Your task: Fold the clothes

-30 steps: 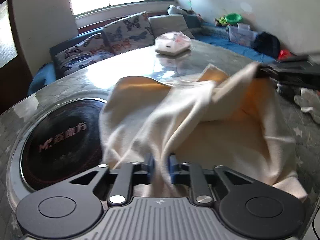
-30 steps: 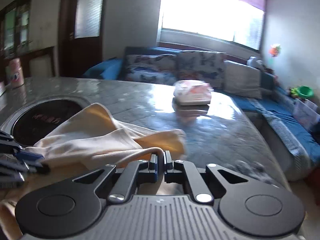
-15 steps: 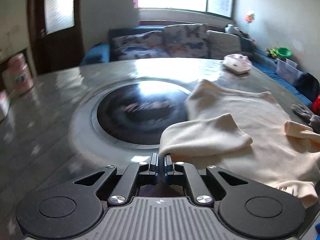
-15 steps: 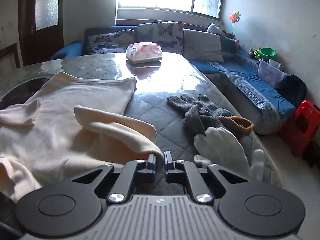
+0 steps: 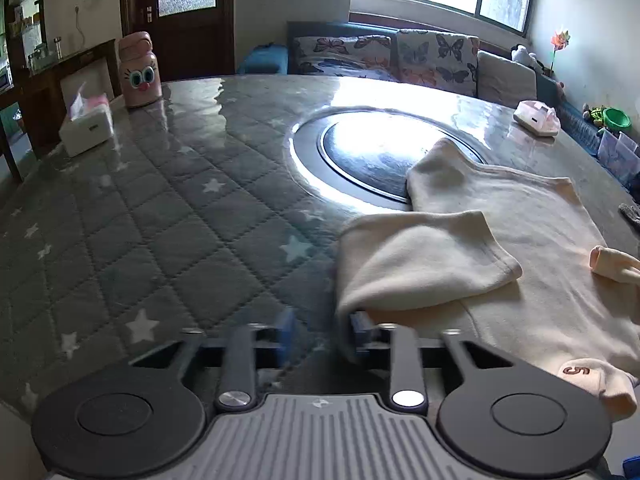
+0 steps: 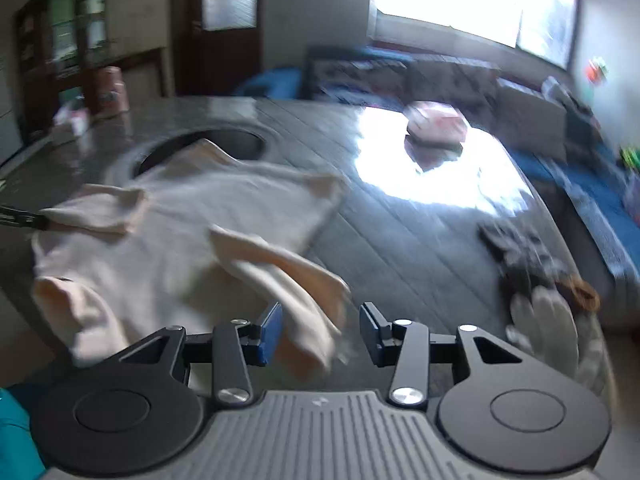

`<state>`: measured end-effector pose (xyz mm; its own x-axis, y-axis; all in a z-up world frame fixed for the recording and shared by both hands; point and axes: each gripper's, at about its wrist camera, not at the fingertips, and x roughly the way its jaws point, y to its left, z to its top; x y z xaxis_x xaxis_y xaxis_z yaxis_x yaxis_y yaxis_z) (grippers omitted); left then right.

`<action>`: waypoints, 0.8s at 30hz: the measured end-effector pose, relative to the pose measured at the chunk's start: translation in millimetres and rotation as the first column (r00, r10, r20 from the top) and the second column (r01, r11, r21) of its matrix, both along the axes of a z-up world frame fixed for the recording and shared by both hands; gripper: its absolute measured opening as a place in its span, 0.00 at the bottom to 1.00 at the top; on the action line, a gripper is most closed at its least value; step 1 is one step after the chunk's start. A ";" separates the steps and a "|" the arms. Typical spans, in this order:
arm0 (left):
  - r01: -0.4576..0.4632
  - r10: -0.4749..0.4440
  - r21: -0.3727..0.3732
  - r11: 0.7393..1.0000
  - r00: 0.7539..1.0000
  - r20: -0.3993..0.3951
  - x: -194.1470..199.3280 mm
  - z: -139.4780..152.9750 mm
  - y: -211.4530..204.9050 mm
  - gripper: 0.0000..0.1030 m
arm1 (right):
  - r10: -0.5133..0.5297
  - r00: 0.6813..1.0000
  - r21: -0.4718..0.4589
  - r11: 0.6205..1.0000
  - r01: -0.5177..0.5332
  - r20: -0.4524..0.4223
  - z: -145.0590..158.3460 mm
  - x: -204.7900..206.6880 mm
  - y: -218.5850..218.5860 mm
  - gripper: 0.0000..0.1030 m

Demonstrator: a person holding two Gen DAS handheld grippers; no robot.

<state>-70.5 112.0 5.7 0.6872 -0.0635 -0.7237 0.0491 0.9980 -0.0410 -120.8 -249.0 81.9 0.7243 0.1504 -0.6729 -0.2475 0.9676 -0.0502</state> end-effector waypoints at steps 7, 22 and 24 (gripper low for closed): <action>0.041 -0.041 0.019 0.999 0.999 0.032 1.1 11.5 4.7 0.74 | 0.165 0.986 -0.025 0.986 -0.165 0.020 -17.1 44.5 55.5 0.42; 0.131 -0.131 0.009 0.991 0.988 0.081 69.3 24.8 -34.5 0.57 | -0.097 0.985 -0.286 0.949 0.136 0.144 -20.9 67.2 14.4 0.06; 0.156 -0.156 0.005 0.988 0.984 0.085 88.5 22.6 -48.2 0.52 | -0.157 0.976 -0.293 0.936 0.195 0.149 -16.6 70.6 -2.8 0.09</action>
<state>18.1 63.8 28.3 0.7273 -0.1760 -0.6634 0.2078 0.9777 -0.0316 -50.2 -251.8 65.4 0.7993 -0.1851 -0.5717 -0.0480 0.9287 -0.3677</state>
